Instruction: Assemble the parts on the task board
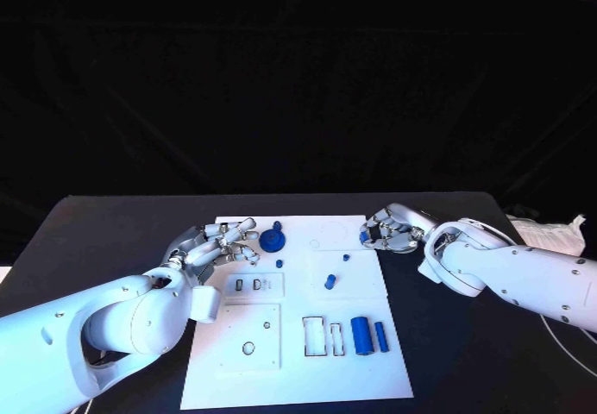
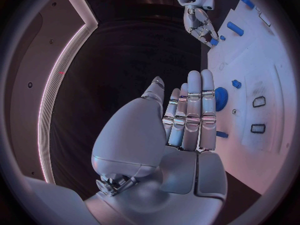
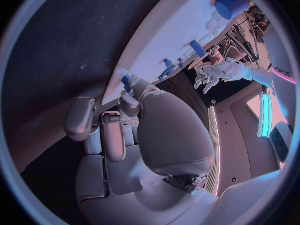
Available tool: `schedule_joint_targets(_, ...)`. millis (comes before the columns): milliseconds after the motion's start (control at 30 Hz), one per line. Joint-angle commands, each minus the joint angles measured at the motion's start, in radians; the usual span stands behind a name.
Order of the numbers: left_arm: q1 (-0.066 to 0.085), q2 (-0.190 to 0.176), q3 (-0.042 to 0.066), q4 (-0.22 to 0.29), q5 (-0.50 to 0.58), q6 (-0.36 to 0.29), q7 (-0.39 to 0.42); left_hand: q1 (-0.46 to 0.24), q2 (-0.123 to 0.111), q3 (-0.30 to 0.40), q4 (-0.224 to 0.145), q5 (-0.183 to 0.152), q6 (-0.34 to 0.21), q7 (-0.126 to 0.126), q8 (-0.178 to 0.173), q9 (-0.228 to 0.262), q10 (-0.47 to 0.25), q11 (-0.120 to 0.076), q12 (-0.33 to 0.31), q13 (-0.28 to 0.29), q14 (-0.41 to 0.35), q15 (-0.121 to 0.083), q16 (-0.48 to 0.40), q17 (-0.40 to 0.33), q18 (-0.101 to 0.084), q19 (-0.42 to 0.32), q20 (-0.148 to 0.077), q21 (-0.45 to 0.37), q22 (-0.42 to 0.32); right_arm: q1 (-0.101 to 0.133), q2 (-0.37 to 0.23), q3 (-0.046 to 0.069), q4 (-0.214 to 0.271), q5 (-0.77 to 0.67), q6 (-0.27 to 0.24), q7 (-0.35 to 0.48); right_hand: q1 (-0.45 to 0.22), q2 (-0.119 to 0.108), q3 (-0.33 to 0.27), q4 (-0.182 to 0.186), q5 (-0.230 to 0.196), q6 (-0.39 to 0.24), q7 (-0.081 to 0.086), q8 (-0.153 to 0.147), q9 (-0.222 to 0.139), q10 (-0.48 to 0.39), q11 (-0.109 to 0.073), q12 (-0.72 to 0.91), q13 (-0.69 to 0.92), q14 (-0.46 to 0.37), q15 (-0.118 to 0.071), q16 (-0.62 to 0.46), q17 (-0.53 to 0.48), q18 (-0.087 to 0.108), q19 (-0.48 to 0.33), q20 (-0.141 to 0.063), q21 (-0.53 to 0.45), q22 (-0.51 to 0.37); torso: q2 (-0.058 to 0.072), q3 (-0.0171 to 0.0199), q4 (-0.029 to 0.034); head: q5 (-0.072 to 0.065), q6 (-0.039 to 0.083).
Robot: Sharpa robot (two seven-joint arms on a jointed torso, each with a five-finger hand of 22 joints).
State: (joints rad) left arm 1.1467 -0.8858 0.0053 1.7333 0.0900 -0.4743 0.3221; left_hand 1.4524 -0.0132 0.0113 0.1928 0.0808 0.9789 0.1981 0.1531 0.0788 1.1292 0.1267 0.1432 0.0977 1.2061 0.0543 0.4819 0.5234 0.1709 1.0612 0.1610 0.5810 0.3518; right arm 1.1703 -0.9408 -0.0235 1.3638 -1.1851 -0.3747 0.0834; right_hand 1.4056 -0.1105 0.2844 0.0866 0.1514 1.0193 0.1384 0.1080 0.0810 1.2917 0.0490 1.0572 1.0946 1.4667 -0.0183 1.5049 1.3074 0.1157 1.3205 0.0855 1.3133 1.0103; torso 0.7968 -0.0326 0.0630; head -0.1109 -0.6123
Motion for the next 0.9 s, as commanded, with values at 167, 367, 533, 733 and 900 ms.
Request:
schedule_joint_targets(167, 0.001, 0.002, 0.001, 0.001, -0.002, 0.022, 0.000, -0.004, 0.002, -0.007, -0.002, -0.002, -0.004, 0.000, -0.004, 0.001, -0.008, 0.001, 0.005, 0.001, -0.007, 0.002, 0.006, 0.001, 0.007, -0.007, -0.003, 0.005, 0.001, -0.003, 0.005, 0.000, -0.001, -0.031, 0.025, -0.011, -0.003, 0.012, 0.000, -0.010, -0.011, 0.014, -0.003, 0.008, 0.001, 0.024, -0.004, 0.031, 0.027, 0.086, -0.010, 0.015, 0.176, -0.015, 0.016, -0.007, 0.017, 0.028, 0.000, 0.0000, 0.0007, 0.000, 0.000)
schedule_joint_targets(367, 0.001, 0.002, 0.001, 0.002, -0.002, 0.023, 0.000, -0.003, 0.003, -0.007, -0.003, -0.002, -0.005, 0.000, -0.004, 0.002, -0.010, 0.002, 0.006, 0.001, -0.009, 0.002, 0.007, 0.002, 0.007, -0.009, -0.002, 0.006, 0.003, -0.004, 0.006, 0.000, -0.002, -0.035, 0.027, -0.014, -0.005, 0.014, 0.000, -0.012, -0.014, 0.019, -0.005, 0.009, 0.001, 0.031, -0.005, 0.044, 0.038, 0.086, -0.011, 0.016, 0.178, -0.015, 0.017, -0.008, 0.018, 0.030, 0.000, -0.0002, 0.0008, 0.000, -0.003)
schedule_joint_targets(533, 0.001, 0.002, 0.001, 0.001, -0.002, 0.023, -0.001, -0.003, 0.003, -0.007, -0.003, -0.002, -0.005, 0.000, -0.004, 0.002, -0.010, 0.002, 0.006, 0.001, -0.009, 0.002, 0.007, 0.002, 0.007, -0.009, -0.002, 0.006, 0.003, -0.004, 0.008, 0.000, -0.002, -0.041, 0.027, -0.016, -0.009, 0.013, -0.002, -0.012, -0.017, 0.021, -0.005, 0.009, 0.000, 0.034, -0.005, 0.048, 0.042, 0.087, -0.011, 0.017, 0.180, -0.015, 0.018, -0.009, 0.019, 0.031, 0.000, 0.0001, 0.0004, 0.001, -0.004)
schedule_joint_targets(733, 0.001, 0.002, 0.001, 0.001, -0.002, 0.024, -0.003, -0.003, 0.003, -0.007, -0.003, -0.002, -0.005, 0.000, -0.004, 0.002, -0.010, 0.002, 0.006, 0.001, -0.009, 0.002, 0.007, 0.002, 0.007, -0.009, -0.002, 0.006, 0.003, -0.004, 0.011, 0.000, -0.003, -0.043, 0.018, -0.017, -0.015, 0.016, -0.004, -0.012, -0.019, 0.028, -0.007, 0.011, 0.000, 0.039, -0.007, 0.057, 0.050, 0.087, -0.012, 0.018, 0.181, -0.016, 0.019, -0.010, 0.021, 0.034, 0.000, 0.0004, 0.0010, -0.001, -0.006)
schedule_joint_targets(900, 0.001, 0.002, 0.001, 0.001, -0.002, 0.024, -0.005, -0.002, 0.004, -0.007, -0.003, -0.001, -0.005, 0.000, -0.004, 0.002, -0.010, 0.002, 0.006, 0.001, -0.009, 0.002, 0.007, 0.003, 0.007, -0.010, -0.002, 0.006, 0.003, -0.004, 0.013, 0.000, 0.000, -0.043, 0.010, -0.018, -0.032, 0.017, -0.013, -0.009, -0.021, 0.042, -0.012, 0.015, 0.001, 0.052, -0.010, 0.078, 0.068, 0.088, -0.014, 0.021, 0.185, -0.017, 0.022, -0.012, 0.025, 0.040, 0.000, 0.0006, 0.0007, 0.000, -0.007)
